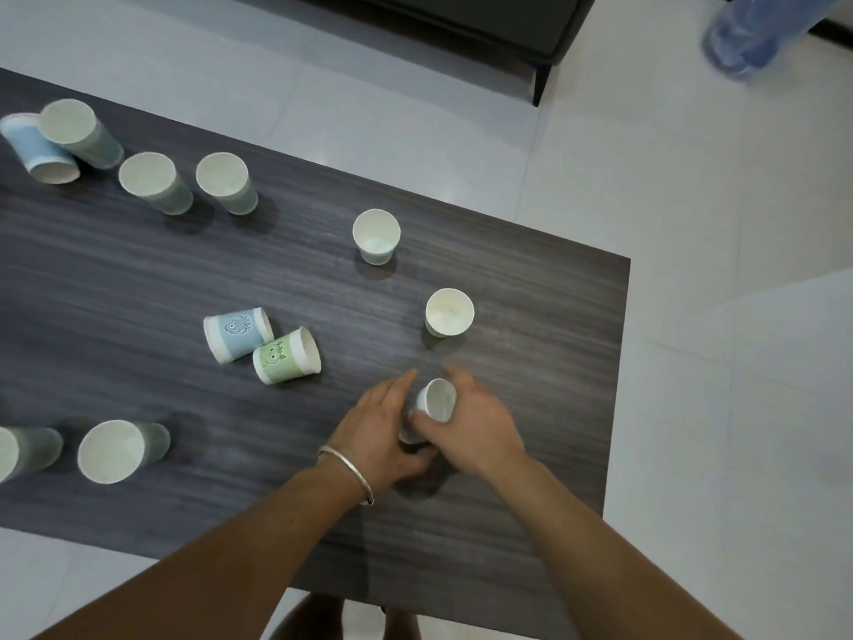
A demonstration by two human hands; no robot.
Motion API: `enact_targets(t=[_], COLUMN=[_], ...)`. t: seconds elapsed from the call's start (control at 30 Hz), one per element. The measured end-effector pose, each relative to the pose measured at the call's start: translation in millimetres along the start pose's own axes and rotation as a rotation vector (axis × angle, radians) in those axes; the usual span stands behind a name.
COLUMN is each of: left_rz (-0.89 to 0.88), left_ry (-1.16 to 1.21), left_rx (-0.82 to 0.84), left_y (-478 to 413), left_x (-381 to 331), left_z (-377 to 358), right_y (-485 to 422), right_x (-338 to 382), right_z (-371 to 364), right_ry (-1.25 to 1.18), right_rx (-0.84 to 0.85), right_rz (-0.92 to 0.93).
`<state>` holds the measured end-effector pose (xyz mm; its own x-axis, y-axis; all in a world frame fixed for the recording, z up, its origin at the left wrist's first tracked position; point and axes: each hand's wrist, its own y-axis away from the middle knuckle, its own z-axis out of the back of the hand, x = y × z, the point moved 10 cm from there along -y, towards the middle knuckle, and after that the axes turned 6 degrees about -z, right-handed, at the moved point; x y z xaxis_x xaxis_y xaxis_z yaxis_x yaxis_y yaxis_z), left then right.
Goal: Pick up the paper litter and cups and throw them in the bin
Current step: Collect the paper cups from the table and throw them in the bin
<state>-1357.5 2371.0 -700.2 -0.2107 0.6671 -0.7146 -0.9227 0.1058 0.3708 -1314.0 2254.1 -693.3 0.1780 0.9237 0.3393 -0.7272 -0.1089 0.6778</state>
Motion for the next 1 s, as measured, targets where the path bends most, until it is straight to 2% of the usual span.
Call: enact_targets(t=[0.1, 0.2, 0.27, 0.33, 0.4, 0.5, 0.6, 0.73, 0.9, 1.0], left_rz=[-0.038, -0.029, 0.02, 0.077, 0.091, 0.111, 0.123, 0.167, 0.165, 0.16], left_ry=[0.116, 0.115, 0.085, 0.044, -0.038, -0.134, -0.12, -0.015, 0.042, 0.03], left_rx=[-0.047, -0.148, -0.208, -0.235, -0.284, -0.337, -0.342, -0.341, -0.275, -0.309], left_y=[-4.3, -1.0, 6.6, 17.6, 29.3, 44.4, 51.2, 53.0, 42.1, 28.8], left_x=[-7.0, -3.1, 12.2, 31.2, 43.8, 58.7, 69.7, 78.0, 52.1, 24.4], left_z=[8.4, 22.8, 28.4, 30.2, 36.3, 45.2, 46.4, 41.9, 48.0, 68.1], right_y=[8.6, 3.6, -14.4, -38.9, -63.4, -99.2, -118.9, -103.1, -57.2, -30.3], right_x=[16.9, 19.6, 17.0, 19.1, 30.8, 49.5, 56.5, 40.7, 5.6, 4.7], right_z=[-1.1, 6.3, 28.1, 57.5, 70.4, 54.2, 31.9, -0.3, -13.8, 20.2], right_ry=[-0.088, -0.181, -0.137, 0.016, 0.154, 0.36, 0.454, 0.458, 0.398, 0.282], right_rx=[0.064, 0.153, 0.038, -0.193, -0.292, -0.209, -0.151, -0.138, -0.014, -0.104], right_rz=[0.103, 0.16, 0.193, 0.218, 0.213, 0.197, 0.173, 0.147, 0.139, 0.126])
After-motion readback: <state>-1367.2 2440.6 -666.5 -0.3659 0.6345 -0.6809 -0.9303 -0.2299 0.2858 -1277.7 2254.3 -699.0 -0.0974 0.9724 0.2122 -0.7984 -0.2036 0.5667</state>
